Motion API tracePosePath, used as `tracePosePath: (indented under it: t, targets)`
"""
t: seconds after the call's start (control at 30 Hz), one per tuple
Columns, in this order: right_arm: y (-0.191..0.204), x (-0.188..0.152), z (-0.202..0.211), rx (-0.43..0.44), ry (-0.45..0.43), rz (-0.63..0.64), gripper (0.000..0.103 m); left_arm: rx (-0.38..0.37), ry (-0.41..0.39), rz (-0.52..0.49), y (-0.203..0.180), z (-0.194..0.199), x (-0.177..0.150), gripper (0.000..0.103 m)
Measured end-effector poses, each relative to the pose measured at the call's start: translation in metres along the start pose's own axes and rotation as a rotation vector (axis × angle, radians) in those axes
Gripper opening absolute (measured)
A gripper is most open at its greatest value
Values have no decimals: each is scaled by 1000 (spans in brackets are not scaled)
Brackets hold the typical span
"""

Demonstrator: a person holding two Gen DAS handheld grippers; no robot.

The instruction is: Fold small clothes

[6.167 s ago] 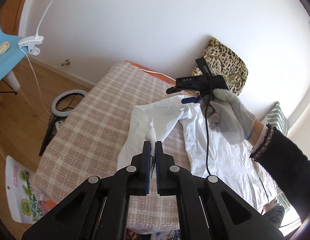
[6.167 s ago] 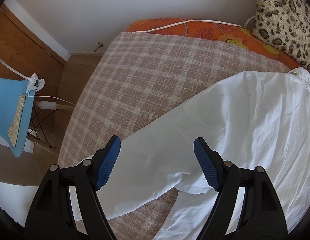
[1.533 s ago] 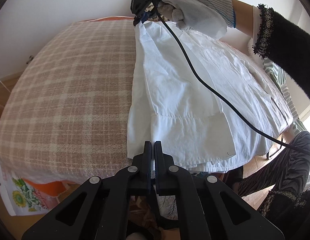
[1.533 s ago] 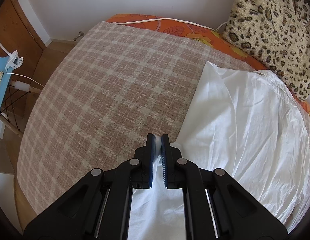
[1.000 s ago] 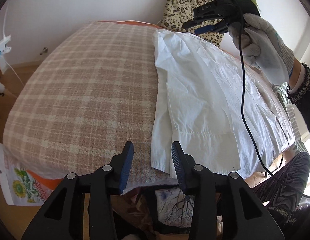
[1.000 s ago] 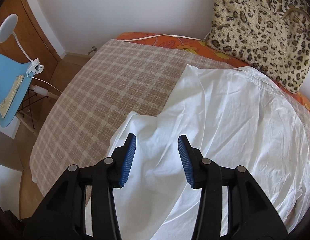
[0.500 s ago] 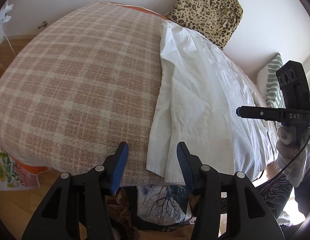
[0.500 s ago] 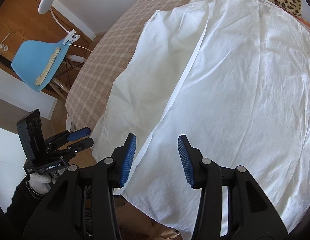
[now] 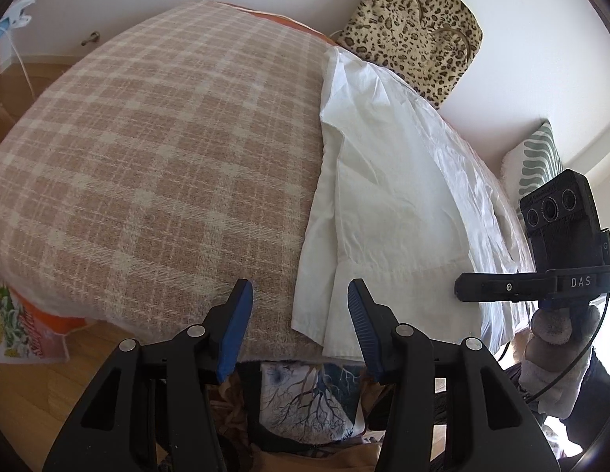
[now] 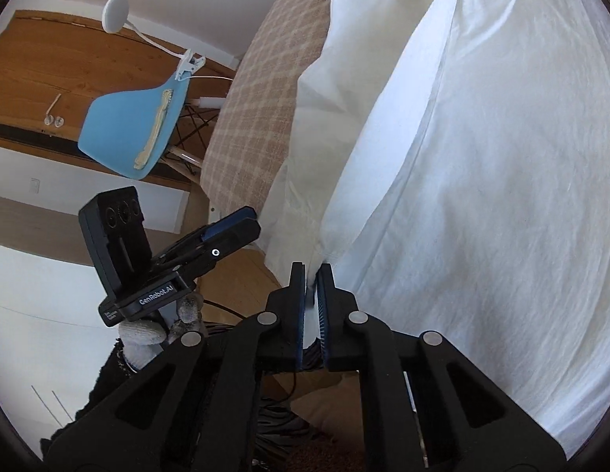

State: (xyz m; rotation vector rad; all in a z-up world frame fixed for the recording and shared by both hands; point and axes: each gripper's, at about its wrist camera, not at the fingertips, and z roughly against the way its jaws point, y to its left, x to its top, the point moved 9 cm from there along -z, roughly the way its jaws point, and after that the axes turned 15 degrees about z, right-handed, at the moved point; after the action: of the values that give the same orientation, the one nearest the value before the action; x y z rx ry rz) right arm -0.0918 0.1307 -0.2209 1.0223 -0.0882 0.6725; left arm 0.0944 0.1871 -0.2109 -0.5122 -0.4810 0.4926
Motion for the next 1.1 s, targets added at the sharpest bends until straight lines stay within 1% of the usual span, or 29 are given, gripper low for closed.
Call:
tracePosePath:
  t: [0.03, 0.07, 0.13, 0.17, 0.23, 0.27, 0.3, 0.33, 0.4, 0.43, 0.47, 0.5, 0.53, 0.67, 0.73, 0.77, 0.8, 0.83, 0.87, 0.9, 0.93, 1.0, 1.03, 1.07, 1.1]
  targets:
    - [1, 2, 5, 39, -39, -18, 7, 0, 0, 4, 1, 1, 0, 49]
    - [-2, 1, 5, 40, -44, -33, 7, -2, 1, 9, 2, 1, -1, 49]
    - [-14, -10, -3, -30, 1, -43, 7, -8, 10, 15, 2, 0, -3, 49]
    - [-21, -16, -6, -49, 20, -58, 7, -11, 14, 14, 2, 0, -4, 49]
    - [-34, -29, -13, -113, 82, -78, 7, 0, 11, 1, 1, -1, -4, 49]
    - [-37, -33, -14, -150, 106, -65, 7, 5, 9, -2, 0, -1, -4, 49]
    - [-36, -34, -13, -169, 103, -40, 4, 11, 5, -4, 0, -2, -4, 49]
    - [-35, -35, -13, -199, 117, -10, 4, 13, 1, -2, -1, -2, -3, 49]
    - [-29, -34, -9, -274, 148, 59, 9, 5, 6, 3, -2, -4, -2, 49]
    - [-27, -33, -5, -321, 157, 100, 16, 3, 8, 4, -3, -5, -2, 49]
    - [-24, -31, 0, -366, 157, 141, 27, -1, 10, 4, -4, -5, -2, 49]
    - [-20, -28, 5, -408, 149, 180, 34, -11, 20, 4, -6, -6, -3, 49]
    - [-16, -23, 13, -429, 134, 205, 42, -24, 32, 1, -9, -8, -4, 49]
    - [-8, 14, 49, -451, 70, 229, 43, -2, 10, -57, -17, -11, -6, 48]
    - [-8, 40, 61, -471, 31, 227, 43, -8, 6, -58, -18, -12, -6, 46]
    - [-8, 54, 65, -470, 16, 227, 43, -18, 9, -51, -19, -13, -6, 42]
    - [-8, 68, 67, -468, 7, 228, 43, -25, 13, -46, -19, -14, -6, 32]
    - [-8, 81, 68, -470, -2, 225, 43, -28, 23, -45, -19, -15, -7, 26]
    - [-8, 95, 67, -472, -9, 219, 43, -28, 29, -48, -19, -17, -8, 16]
    - [-6, 108, 63, -468, -10, 219, 43, -27, 27, -53, -19, -18, -8, 13]
    - [-5, 122, 57, -467, -2, 226, 44, -31, 24, -60, -20, -18, -9, 13]
    - [-6, 146, 45, -504, 9, 247, 48, -35, 21, -75, -21, -17, -10, 9]
    - [-7, 157, 35, -515, 17, 245, 53, -44, 17, -79, -22, -16, -10, 7]
    - [-10, 168, 28, -512, 29, 232, 57, -48, 13, -84, -24, -14, -10, 6]
    - [-13, 178, 21, -513, 36, 210, 57, -53, 7, -89, -25, -13, -10, 5]
